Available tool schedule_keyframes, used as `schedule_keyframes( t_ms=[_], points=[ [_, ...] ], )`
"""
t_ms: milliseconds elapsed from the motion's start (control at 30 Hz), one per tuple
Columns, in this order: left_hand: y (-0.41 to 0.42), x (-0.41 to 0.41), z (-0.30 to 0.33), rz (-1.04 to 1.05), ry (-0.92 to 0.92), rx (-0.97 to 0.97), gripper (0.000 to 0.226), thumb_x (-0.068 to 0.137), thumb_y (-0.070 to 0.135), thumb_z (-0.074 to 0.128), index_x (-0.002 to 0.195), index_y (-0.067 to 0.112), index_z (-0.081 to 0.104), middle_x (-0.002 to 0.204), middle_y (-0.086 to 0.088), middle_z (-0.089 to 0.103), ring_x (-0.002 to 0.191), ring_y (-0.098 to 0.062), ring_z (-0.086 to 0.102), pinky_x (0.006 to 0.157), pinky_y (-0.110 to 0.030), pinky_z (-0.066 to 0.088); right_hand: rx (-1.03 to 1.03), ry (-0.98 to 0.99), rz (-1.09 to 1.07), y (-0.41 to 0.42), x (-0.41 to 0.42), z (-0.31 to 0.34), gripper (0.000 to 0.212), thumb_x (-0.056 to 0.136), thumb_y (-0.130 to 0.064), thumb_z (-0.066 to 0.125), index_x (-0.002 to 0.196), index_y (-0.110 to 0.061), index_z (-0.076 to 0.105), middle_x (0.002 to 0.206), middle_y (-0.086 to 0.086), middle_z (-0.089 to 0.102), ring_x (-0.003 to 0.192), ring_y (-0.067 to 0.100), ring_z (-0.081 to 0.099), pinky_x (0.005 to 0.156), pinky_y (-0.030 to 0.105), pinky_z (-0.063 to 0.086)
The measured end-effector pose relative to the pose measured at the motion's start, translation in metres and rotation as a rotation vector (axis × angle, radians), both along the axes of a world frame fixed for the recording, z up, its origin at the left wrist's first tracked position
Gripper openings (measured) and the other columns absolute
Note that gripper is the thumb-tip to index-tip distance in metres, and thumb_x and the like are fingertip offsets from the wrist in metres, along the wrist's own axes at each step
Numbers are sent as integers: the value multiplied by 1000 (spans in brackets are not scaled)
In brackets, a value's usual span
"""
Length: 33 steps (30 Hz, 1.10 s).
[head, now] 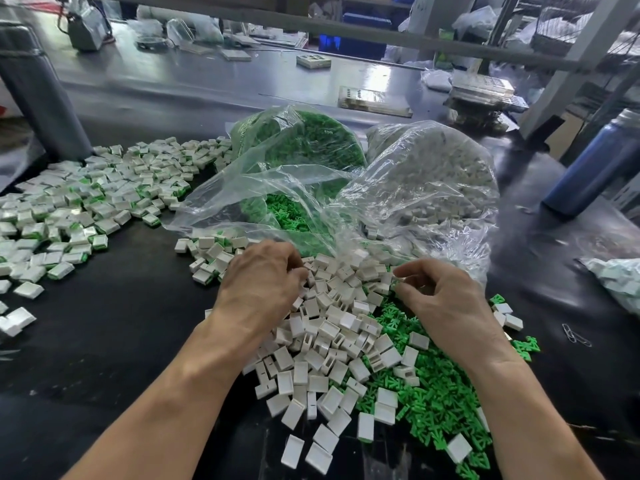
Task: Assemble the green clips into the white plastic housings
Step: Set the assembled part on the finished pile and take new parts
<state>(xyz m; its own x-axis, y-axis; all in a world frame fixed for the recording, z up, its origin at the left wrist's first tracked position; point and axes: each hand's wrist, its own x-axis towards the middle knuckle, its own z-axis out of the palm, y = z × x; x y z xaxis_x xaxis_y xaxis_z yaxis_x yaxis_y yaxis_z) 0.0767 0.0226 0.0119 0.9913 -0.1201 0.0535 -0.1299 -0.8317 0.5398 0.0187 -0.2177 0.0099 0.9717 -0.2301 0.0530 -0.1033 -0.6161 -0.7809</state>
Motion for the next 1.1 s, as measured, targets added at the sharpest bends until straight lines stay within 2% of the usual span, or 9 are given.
schedule_keyframes(
  t_ms=[133, 233, 333, 567, 733, 800, 867, 967, 1100],
  points=[
    [-2, -4, 5, 9, 46, -20, 8, 91, 40, 75, 94, 35, 69, 92, 16, 66, 82, 1, 62, 90, -30, 58, 58, -48, -4, 4, 1, -2, 17, 97, -28, 74, 100, -45, 72, 91, -18, 70, 85, -9, 65, 72, 16, 57],
    [-3, -3, 6, 29, 75, 7, 10, 91, 44, 74, 92, 35, 69, 93, 15, 68, 88, -5, 64, 93, -34, 57, 62, -75, 8, 7, 0, -2, 17, 97, -27, 73, 100, -44, 71, 93, -28, 68, 89, -12, 64, 65, 9, 54],
    [-4, -3, 6, 43, 75, 20, 11, 92, 44, 74, 93, 34, 70, 93, 15, 69, 91, -8, 64, 96, -36, 55, 75, -119, 25, 12, -1, -2, 21, 96, -22, 74, 97, -42, 68, 89, -16, 68, 90, -11, 63, 67, 4, 51],
    [-7, -3, 3, 34, 36, 8, 10, 92, 42, 74, 95, 34, 73, 89, 17, 69, 88, -5, 65, 98, -38, 56, 55, -142, 76, 20, -1, 2, 14, 97, -17, 71, 103, -30, 69, 92, -14, 66, 88, -12, 62, 70, 3, 49],
    [-9, -5, 1, -73, 33, -118, 7, 89, 38, 76, 93, 36, 70, 93, 19, 64, 90, 0, 62, 96, -36, 58, -87, -136, 166, 25, 12, 21, 8, 98, -21, 72, 104, -26, 70, 89, -15, 65, 82, -14, 59, 66, 4, 46],
    [-10, -6, 0, -129, 62, -162, 7, 89, 42, 75, 90, 40, 68, 96, 21, 60, 90, 1, 57, 96, -33, 56, -152, -119, 213, 27, 19, 30, 8, 98, -23, 71, 105, -27, 70, 91, -15, 65, 83, -6, 62, 69, 11, 51],
    [-13, -7, -1, -188, 75, -166, 9, 89, 45, 74, 96, 42, 70, 99, 23, 56, 95, 2, 55, 96, -31, 53, -187, -107, 239, 30, 24, 34, 8, 99, -24, 70, 105, -29, 70, 93, -16, 65, 83, 0, 63, 73, 18, 54],
    [-19, -10, -3, -271, 64, -124, 25, 90, 46, 73, 114, 48, 70, 107, 24, 54, 106, -4, 54, 99, -30, 50, -185, -126, 230, 32, 29, 31, 9, 98, -23, 71, 102, -31, 69, 92, -18, 64, 83, -4, 62, 70, 12, 50],
    [-26, -10, -5, -318, 46, -84, 24, 92, 42, 73, 114, 51, 71, 106, 18, 55, 107, -8, 50, 99, -30, 48, -115, -174, 174, 37, 30, 19, 9, 95, -22, 75, 99, -29, 71, 86, -18, 65, 83, -11, 60, 67, 7, 47]
  ],
)
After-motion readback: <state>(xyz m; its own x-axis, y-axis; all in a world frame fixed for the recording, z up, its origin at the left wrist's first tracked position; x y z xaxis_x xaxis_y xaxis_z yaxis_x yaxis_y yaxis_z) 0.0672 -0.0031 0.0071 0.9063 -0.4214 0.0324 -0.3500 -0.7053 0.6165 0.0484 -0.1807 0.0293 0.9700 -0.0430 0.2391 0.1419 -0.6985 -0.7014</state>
